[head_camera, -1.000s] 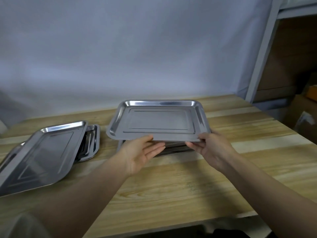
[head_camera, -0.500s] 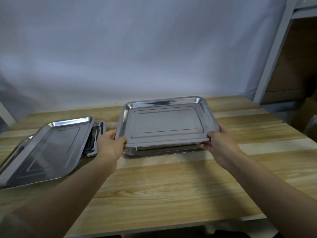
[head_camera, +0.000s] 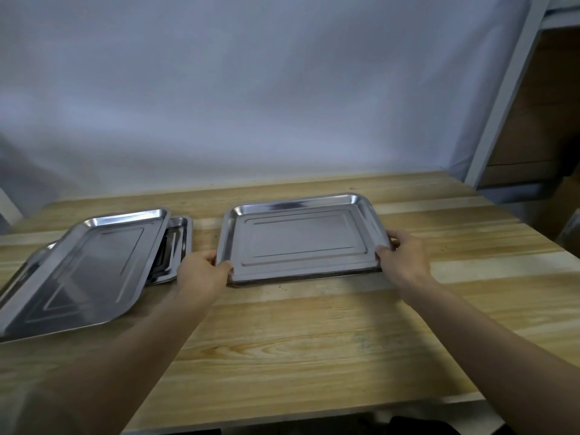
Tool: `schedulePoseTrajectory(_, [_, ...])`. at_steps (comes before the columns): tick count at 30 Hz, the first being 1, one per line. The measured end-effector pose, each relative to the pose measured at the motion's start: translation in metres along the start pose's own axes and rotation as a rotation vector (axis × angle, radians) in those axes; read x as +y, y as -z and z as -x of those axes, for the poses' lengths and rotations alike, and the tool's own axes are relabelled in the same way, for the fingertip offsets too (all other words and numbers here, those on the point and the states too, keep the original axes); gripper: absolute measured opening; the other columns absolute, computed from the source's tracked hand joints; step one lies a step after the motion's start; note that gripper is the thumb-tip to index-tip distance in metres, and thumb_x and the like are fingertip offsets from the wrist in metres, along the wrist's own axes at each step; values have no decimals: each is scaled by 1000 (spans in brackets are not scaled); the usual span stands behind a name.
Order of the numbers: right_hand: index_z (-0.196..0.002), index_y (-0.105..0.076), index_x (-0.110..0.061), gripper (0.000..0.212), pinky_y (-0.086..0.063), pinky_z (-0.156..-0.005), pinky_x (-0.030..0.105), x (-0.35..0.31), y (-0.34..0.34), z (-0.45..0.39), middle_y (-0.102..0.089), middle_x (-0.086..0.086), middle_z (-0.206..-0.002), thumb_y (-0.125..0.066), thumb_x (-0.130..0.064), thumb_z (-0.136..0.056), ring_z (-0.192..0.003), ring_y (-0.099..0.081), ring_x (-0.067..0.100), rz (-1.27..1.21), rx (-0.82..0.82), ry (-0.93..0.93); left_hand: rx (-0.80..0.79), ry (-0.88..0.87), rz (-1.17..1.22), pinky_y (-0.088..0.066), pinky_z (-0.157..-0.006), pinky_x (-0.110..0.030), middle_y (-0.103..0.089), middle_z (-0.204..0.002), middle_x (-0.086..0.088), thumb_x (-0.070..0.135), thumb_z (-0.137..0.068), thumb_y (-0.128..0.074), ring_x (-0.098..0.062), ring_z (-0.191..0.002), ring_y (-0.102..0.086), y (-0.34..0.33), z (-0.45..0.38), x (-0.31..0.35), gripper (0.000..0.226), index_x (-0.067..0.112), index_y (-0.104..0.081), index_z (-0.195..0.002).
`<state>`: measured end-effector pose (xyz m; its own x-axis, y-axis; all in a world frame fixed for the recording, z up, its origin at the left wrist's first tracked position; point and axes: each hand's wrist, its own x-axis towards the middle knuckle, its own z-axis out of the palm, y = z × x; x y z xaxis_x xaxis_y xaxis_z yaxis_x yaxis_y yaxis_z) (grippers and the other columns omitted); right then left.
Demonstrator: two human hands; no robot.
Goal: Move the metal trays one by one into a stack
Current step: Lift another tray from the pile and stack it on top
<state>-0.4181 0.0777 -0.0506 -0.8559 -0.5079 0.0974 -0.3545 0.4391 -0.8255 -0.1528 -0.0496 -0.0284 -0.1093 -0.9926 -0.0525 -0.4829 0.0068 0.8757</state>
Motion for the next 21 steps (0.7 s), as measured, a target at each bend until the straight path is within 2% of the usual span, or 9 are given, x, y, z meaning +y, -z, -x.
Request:
schedulePoseTrajectory(5, [-119, -67, -16, 35, -57, -78, 48, 3, 0, 2, -70, 10, -99, -58, -8, -86, -88, -64, 31, 83, -20, 28, -43, 14, -53, -56, -77, -38, -71, -85, -12, 9, -88, -63, -26, -80, -68, -3, -3, -5, 8, 6, -70, -92])
schedulePoseTrajectory(9, [-123, -65, -18, 40, -56, -74, 42, 7, -1, 1, -70, 12, -102, -52, -4, -88, -90, -64, 32, 150, -14, 97, -75, 13, -113, -55, -76, -39, -72, -83, -9, 13, -91, -62, -26, -81, -68, -8, -7, -7, 12, 11, -70, -82])
schedulePoseTrajectory(11, [-124, -65, -21, 42, -55, -75, 41, 10, -2, 0, -69, 12, -104, -51, -6, -87, -91, -63, 33, 171, -5, 107, -78, 5, -144, -53, -69, -34, -72, -80, -7, 15, -91, -61, -23, -78, -67, -10, -9, -8, 14, 10, -72, -84])
schedulePoseTrajectory(13, [-125, -63, -24, 43, -55, -79, 46, 13, -5, -2, -67, 13, -105, -51, -9, -86, -93, -62, 34, 187, -3, 110, -79, -12, -160, -49, -62, -28, -71, -79, -5, 15, -92, -60, -20, -76, -67, -12, -10, -10, 15, 7, -72, -89])
schedulePoseTrajectory(19, [-132, -56, -20, 42, -46, -91, 45, 15, -4, -3, -58, 18, -114, -45, -10, -93, -107, -53, 38, 322, -19, 171, -113, -41, -166, -51, -71, -32, -71, -86, -7, 19, -95, -56, -21, -81, -67, -10, -10, -13, 18, 8, -70, -93])
schedulePoseTrajectory(21, [-135, -52, -16, 41, -42, -95, 45, 16, -2, -4, -54, 20, -121, -42, -12, -96, -113, -48, 38, 430, -51, 191, -135, -64, -193, -49, -67, -31, -70, -88, -9, 21, -97, -51, -20, -77, -64, -8, -6, -12, 22, 9, -68, -94])
